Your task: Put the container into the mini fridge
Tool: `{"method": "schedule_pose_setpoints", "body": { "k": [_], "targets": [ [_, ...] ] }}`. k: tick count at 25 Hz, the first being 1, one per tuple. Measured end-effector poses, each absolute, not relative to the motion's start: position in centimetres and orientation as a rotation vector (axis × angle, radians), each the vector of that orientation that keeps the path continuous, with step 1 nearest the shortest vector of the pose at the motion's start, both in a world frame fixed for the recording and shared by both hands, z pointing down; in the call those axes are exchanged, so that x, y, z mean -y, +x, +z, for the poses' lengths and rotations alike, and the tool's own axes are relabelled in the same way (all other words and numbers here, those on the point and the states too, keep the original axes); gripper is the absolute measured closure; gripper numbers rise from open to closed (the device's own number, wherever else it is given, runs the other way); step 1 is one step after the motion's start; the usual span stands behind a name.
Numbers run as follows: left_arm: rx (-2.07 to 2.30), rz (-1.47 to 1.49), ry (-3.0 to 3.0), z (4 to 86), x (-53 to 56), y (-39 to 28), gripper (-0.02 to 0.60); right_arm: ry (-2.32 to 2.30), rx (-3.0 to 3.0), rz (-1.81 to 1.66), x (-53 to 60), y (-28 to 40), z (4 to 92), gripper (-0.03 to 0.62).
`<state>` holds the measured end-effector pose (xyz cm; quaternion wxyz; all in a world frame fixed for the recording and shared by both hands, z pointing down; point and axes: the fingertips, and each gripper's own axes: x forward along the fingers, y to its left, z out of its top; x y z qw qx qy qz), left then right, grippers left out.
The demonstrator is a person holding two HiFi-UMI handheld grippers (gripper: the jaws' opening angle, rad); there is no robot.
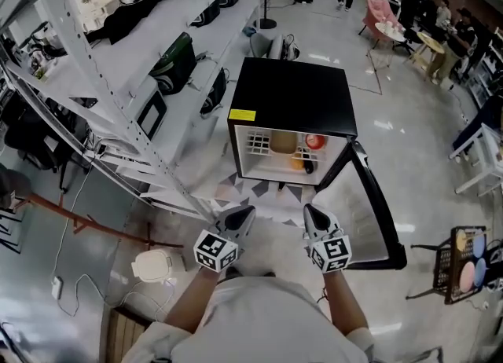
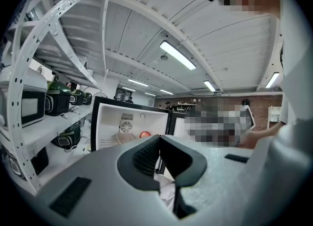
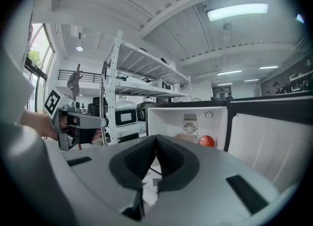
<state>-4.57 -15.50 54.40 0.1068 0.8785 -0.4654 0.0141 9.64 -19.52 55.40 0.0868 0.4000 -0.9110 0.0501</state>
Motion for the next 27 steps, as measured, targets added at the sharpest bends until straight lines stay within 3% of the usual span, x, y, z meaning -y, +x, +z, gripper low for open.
{"method": "schedule_pose_setpoints", "body": {
  "k": [27],
  "targets": [
    [1.34, 0.07, 2.603, 54.4, 15.3, -5.8, 0.577, 1.23, 2.716, 0.181, 19.2, 8.3, 55.0, 0.588]
  ]
}}
